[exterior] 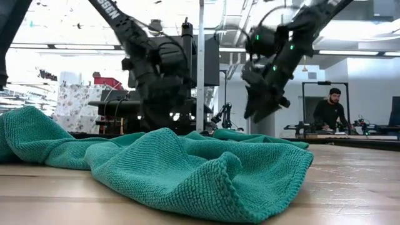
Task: Roll towel
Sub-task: Prepare the towel
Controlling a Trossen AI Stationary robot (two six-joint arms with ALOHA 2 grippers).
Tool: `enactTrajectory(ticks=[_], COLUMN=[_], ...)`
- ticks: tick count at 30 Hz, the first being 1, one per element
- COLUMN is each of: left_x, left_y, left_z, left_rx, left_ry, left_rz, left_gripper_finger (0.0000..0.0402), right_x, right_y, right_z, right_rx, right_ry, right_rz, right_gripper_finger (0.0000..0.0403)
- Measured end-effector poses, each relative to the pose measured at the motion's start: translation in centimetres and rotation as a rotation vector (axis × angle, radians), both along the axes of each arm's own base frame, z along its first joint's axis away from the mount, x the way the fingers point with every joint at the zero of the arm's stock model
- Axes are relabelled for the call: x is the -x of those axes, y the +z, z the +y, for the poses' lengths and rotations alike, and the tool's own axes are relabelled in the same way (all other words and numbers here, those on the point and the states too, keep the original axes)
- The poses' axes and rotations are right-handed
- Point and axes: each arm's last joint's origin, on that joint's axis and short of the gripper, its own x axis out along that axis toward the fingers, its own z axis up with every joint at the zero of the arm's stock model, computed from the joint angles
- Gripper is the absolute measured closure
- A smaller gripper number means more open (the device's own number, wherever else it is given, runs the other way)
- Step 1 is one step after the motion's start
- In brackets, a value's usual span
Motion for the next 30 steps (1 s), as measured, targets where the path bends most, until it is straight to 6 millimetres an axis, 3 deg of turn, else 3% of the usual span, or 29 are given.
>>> enactTrajectory(ticks=[8,14,18,21,26,30], left_x=[-1.2,-1.3,-1.4,-1.4,-1.4,-1.2], left_y=[-0.1,-0.1,-0.1,-0.1,-0.1,0.4], left_z=[-2.3,-2.8,-3.0,-3.0,-2.9,-2.8], left_rx=[0.079,0.108,0.113,0.112,0.106,0.129], left_ry=[0.104,0.141,0.139,0.142,0.158,0.172], left_rz=[-0.074,-0.069,-0.067,-0.066,-0.064,-0.060], left_gripper_finger=[0.0286,0.0286,0.0286,0.0286,0.0286,0.0286], right_x=[0.8,0.5,0.0,-0.3,-0.8,-1.6], right_y=[-2.4,-5.0,-5.5,-5.3,-3.8,-0.6], right_z=[-3.9,-4.6,-4.4,-3.8,-3.1,-1.9], right_rx=[0.006,-0.068,-0.122,-0.137,-0.166,-0.094], right_ry=[0.207,0.318,0.411,0.452,0.528,0.560], right_rz=[-0.028,-0.058,-0.111,-0.101,-0.047,-0.016], right_gripper_finger=[0.0163,0.0148,0.0152,0.0194,0.0367,0.0393])
